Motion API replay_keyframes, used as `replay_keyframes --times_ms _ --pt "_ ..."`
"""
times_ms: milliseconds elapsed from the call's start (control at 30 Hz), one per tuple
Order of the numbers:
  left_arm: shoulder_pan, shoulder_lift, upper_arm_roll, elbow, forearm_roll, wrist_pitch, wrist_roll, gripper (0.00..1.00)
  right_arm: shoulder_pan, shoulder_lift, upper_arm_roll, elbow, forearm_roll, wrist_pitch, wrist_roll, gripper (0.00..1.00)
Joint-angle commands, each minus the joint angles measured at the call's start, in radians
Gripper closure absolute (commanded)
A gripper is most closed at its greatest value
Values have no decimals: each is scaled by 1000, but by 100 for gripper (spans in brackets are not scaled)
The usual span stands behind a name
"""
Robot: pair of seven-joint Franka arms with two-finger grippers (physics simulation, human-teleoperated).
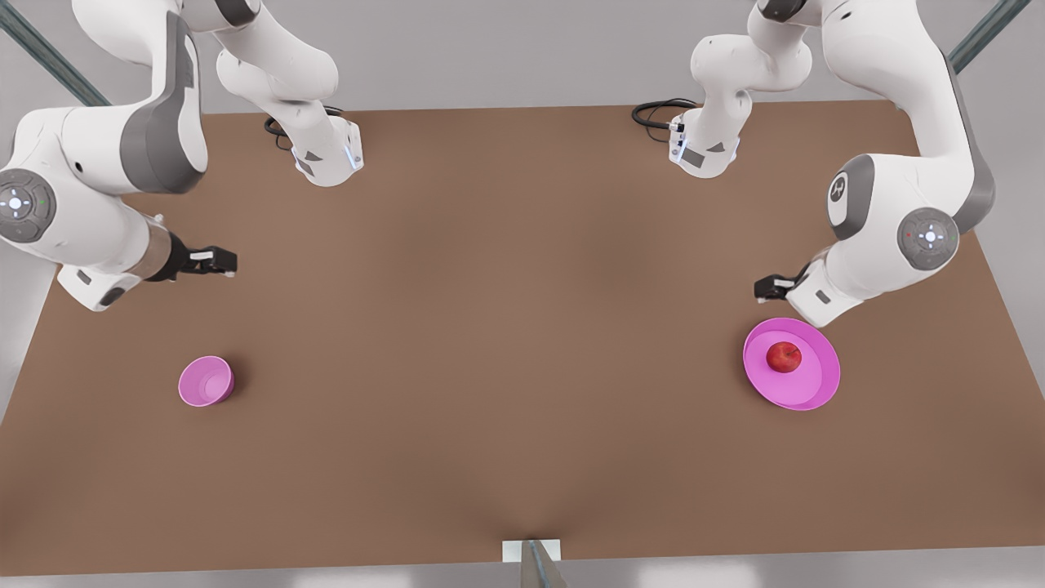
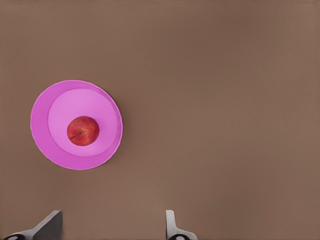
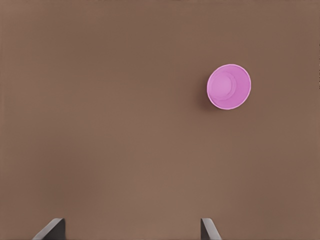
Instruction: Use the left arm to pick up the apple from the plate, transfer it to the gripper of the right arm, and then use the right arm to place it into the bowl
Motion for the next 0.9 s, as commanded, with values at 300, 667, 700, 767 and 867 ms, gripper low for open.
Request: replay_keyframes --times_ms 300,667,700,767,867 --pt "196 347 8 -29 -49 492 172 0 -4 -1 -1 -11 -2 67 -6 0" --pt "199 342 34 -288 -37 794 187 0 -5 0 -1 -27 -2 73 -6 0" --pt "199 344 34 -299 -38 794 186 0 -5 0 -1 -27 -2 73 -6 0" --pt "196 351 35 -300 -38 794 184 0 -12 2 -1 -27 -2 73 -6 0" --pt "193 368 35 -308 -38 793 179 0 -12 2 -1 -28 -2 76 -6 0"
